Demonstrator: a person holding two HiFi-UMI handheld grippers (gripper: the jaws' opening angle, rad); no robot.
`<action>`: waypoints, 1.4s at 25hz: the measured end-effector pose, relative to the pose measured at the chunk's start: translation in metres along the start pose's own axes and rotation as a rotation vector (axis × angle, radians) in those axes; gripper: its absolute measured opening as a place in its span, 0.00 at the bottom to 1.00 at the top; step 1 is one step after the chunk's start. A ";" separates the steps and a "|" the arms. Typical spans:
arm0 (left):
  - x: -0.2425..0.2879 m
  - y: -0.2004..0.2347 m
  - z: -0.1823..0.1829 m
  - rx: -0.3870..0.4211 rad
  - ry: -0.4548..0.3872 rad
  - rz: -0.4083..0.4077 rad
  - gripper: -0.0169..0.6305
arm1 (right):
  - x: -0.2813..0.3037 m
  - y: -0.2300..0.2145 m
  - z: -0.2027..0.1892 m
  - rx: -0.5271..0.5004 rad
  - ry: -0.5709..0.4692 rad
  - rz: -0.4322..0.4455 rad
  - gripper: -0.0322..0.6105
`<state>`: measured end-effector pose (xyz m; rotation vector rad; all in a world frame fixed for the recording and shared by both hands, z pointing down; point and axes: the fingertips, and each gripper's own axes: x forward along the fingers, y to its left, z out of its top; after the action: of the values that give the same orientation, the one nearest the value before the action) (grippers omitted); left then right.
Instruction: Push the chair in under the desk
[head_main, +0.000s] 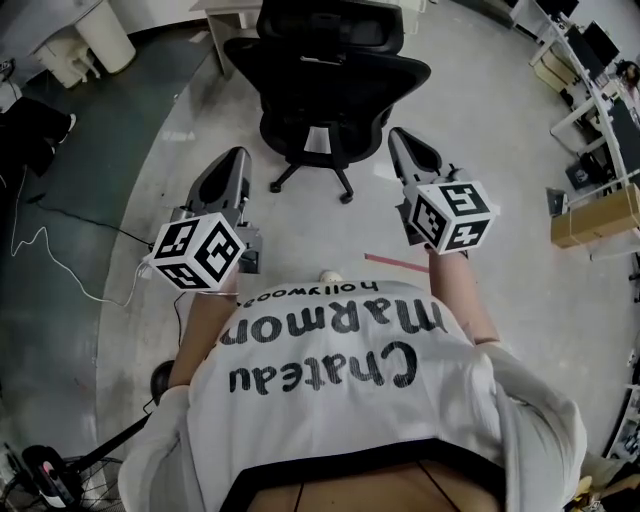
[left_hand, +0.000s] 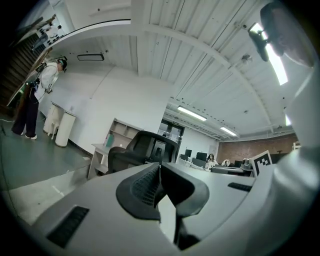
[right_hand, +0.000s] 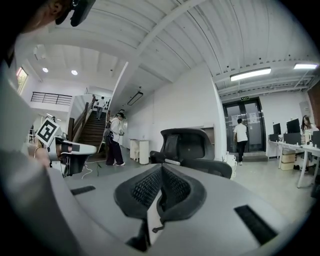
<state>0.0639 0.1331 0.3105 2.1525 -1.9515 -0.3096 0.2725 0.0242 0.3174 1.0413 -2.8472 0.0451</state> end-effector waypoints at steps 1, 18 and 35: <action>0.010 0.000 0.004 0.004 -0.009 -0.001 0.06 | 0.007 -0.009 0.007 -0.006 -0.012 0.001 0.06; 0.127 0.020 -0.004 -0.001 0.006 0.039 0.06 | 0.108 -0.090 0.008 -0.169 0.026 0.062 0.06; 0.195 0.071 0.020 0.011 0.049 -0.026 0.06 | 0.167 -0.107 0.016 -0.081 0.034 0.012 0.06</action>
<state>0.0094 -0.0683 0.3113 2.1726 -1.9047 -0.2481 0.2135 -0.1653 0.3195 0.9973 -2.8001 -0.0504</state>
